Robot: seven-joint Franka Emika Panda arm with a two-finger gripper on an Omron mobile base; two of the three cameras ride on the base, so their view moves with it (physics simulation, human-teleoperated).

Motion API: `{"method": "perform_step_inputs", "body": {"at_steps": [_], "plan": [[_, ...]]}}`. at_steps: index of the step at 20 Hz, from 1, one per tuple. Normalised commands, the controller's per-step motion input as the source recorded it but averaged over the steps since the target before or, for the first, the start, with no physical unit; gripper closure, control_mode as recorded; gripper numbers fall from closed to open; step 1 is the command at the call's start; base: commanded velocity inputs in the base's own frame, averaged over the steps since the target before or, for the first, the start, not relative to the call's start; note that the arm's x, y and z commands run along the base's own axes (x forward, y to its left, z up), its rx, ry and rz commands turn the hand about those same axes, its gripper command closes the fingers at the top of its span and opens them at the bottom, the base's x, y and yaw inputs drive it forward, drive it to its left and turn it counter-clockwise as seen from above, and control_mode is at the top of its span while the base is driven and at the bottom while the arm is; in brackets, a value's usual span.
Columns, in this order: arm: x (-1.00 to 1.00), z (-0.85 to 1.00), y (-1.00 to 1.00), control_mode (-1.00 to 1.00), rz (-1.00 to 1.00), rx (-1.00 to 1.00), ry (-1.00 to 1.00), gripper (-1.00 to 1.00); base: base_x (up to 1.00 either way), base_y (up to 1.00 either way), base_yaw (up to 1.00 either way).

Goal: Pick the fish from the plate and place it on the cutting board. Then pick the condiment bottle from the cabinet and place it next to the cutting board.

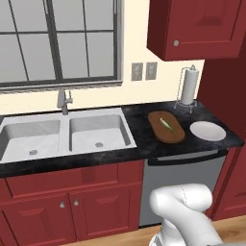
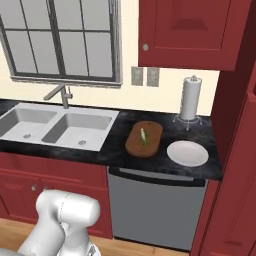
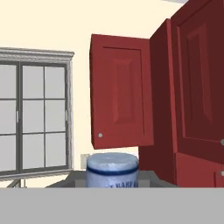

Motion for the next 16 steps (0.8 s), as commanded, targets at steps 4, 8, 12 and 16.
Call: {"method": "perform_step_inputs", "body": {"at_steps": [4,8,12,16], "plan": [[0.00,0.00,0.00,1.00,0.00,0.00,0.00,1.00,0.34,0.25,0.00],[0.00,0.00,0.00,1.00,0.00,0.00,0.00,1.00,0.39,0.24,0.00],[0.00,0.00,0.00,1.00,0.00,0.00,0.00,1.00,0.38,0.25,0.00],[0.00,0.00,0.00,1.00,0.00,0.00,0.00,1.00,0.35,0.26,0.00]]}}
